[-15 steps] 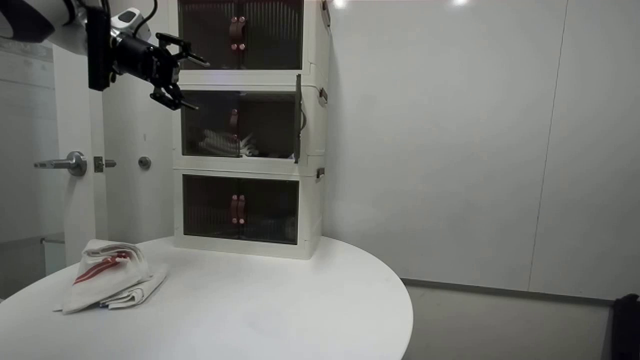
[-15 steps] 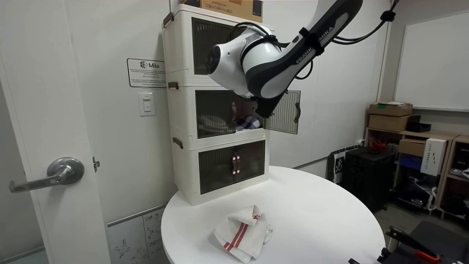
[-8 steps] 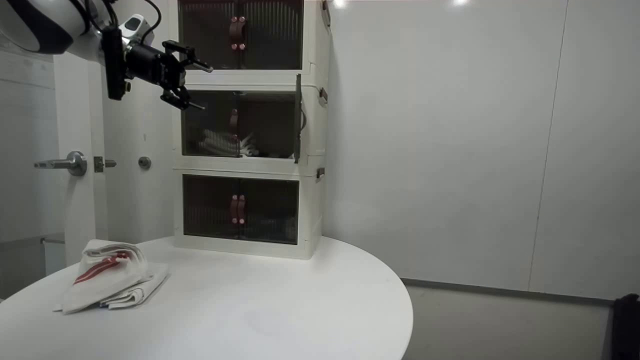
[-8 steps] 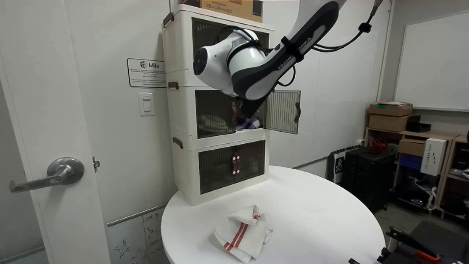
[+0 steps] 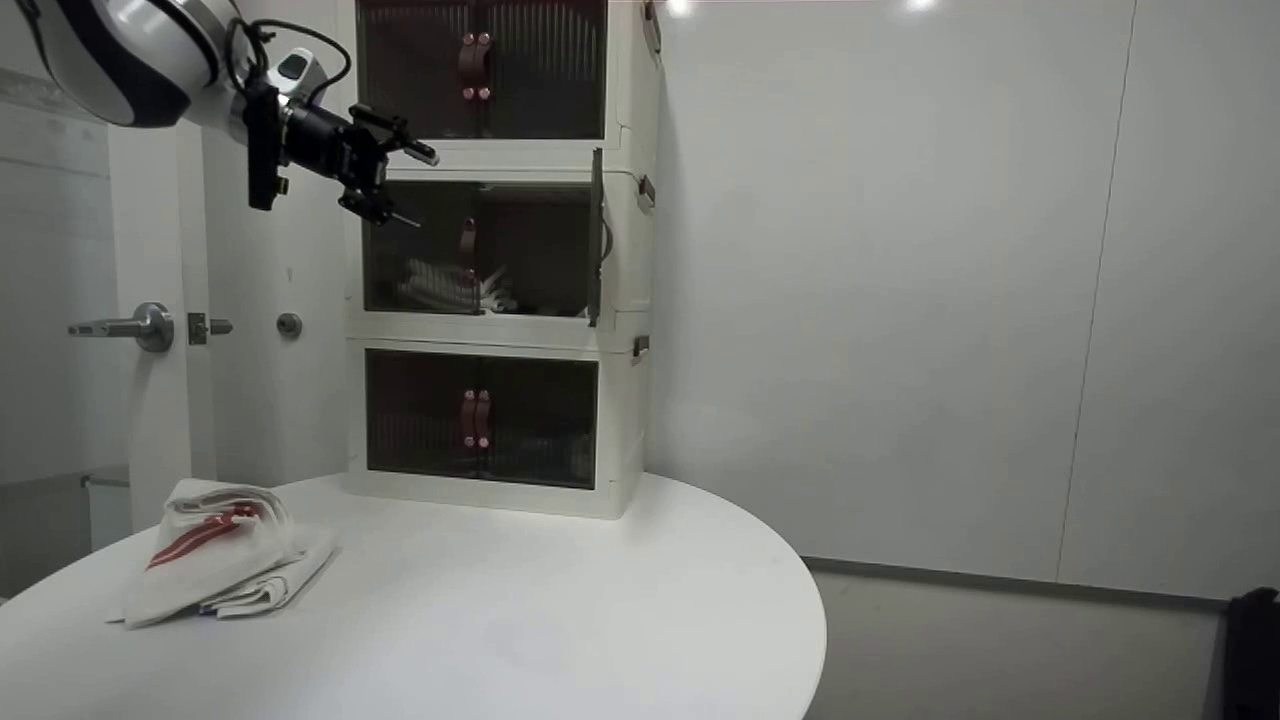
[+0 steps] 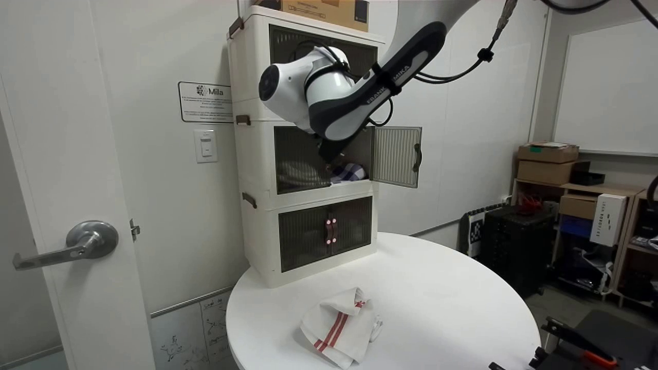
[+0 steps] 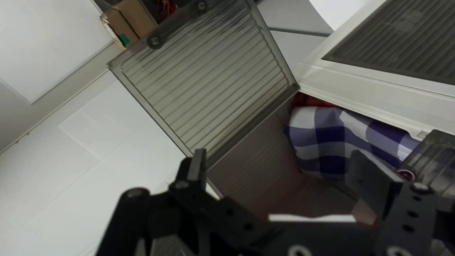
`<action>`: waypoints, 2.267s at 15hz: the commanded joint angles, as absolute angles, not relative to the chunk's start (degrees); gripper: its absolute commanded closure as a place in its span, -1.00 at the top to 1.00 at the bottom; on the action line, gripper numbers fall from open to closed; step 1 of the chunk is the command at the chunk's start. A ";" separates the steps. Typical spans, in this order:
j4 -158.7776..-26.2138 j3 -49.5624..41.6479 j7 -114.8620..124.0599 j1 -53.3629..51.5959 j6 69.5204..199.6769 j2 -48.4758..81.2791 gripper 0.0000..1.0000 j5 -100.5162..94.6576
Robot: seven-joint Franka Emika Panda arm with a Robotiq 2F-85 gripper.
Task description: Open the middle left cabinet door
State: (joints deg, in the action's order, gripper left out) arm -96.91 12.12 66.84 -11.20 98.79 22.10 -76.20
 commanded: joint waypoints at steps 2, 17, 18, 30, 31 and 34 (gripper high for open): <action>-91.38 10.22 66.02 -12.53 101.79 25.89 1.00 -77.40; -82.78 5.83 61.88 -12.14 111.54 33.13 1.00 -78.02; -82.36 5.56 61.87 -12.12 111.72 33.50 1.00 -78.12; -78.36 4.85 60.56 -12.23 113.57 36.23 1.00 -77.34; -78.15 4.99 60.32 -12.24 114.02 36.25 1.00 -77.06; -78.26 4.90 60.22 -12.49 115.22 35.97 1.00 -77.37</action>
State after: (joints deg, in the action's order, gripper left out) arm -80.57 5.49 62.22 -11.86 113.56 34.90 -77.50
